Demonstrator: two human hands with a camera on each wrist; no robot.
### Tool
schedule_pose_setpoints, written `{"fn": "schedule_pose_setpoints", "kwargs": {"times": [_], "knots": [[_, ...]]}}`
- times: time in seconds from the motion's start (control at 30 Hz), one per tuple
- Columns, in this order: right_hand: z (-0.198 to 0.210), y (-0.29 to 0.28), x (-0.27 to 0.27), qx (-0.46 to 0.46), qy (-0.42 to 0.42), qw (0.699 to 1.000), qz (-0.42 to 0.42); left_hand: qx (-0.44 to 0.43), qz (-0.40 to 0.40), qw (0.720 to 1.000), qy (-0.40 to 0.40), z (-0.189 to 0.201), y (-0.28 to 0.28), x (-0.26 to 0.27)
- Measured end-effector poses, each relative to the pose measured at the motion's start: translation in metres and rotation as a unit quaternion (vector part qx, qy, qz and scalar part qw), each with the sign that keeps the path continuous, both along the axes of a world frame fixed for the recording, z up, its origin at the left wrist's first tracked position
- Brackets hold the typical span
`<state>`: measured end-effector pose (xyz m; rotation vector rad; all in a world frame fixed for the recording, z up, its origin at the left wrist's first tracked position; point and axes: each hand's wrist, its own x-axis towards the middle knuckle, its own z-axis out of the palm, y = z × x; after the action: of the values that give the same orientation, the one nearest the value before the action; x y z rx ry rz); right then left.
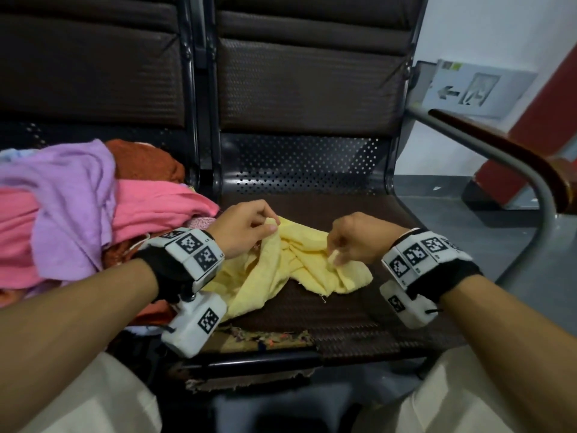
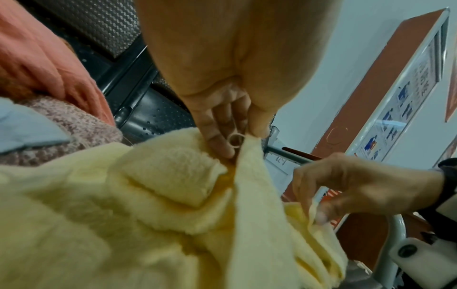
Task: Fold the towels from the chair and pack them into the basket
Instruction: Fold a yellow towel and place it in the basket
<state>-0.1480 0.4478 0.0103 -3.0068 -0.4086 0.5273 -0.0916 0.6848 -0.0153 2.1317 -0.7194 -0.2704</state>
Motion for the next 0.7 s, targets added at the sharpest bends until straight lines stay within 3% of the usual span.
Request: {"fn": "schedule_pose_setpoints", "kwargs": {"times": [0.07,0.1,0.17,0.23,0.27,0.4,0.57,0.7], "knots": [[0.014,0.013,-0.003,0.13,-0.077,0.988,0.001,-0.018,0.022,0.999,-0.025,0.004,0.002,0.004],[0.023,0.022,-0.004,0.229,-0.092,0.969,-0.006,-0.031,0.038,0.998,-0.032,0.008,0.003,0.005],[0.035,0.043,-0.005,0.425,-0.096,0.9,-0.006,-0.063,0.077,0.995,-0.021,0.015,0.004,0.006],[0.037,0.063,-0.002,0.526,-0.102,0.844,-0.024,-0.11,0.107,0.987,0.045,0.021,0.006,0.003],[0.035,0.073,0.001,0.532,-0.1,0.839,-0.047,-0.135,0.121,0.98,0.086,0.024,0.009,0.002],[0.019,0.091,0.012,0.453,-0.06,0.885,-0.084,-0.19,0.142,0.947,0.215,0.026,0.019,-0.006],[0.017,0.095,0.017,0.469,-0.064,0.878,-0.061,-0.229,0.109,0.918,0.306,0.026,0.032,-0.008],[0.009,0.097,0.018,0.459,-0.11,0.874,-0.117,-0.264,0.099,0.9,0.332,0.029,0.033,-0.008]]}}
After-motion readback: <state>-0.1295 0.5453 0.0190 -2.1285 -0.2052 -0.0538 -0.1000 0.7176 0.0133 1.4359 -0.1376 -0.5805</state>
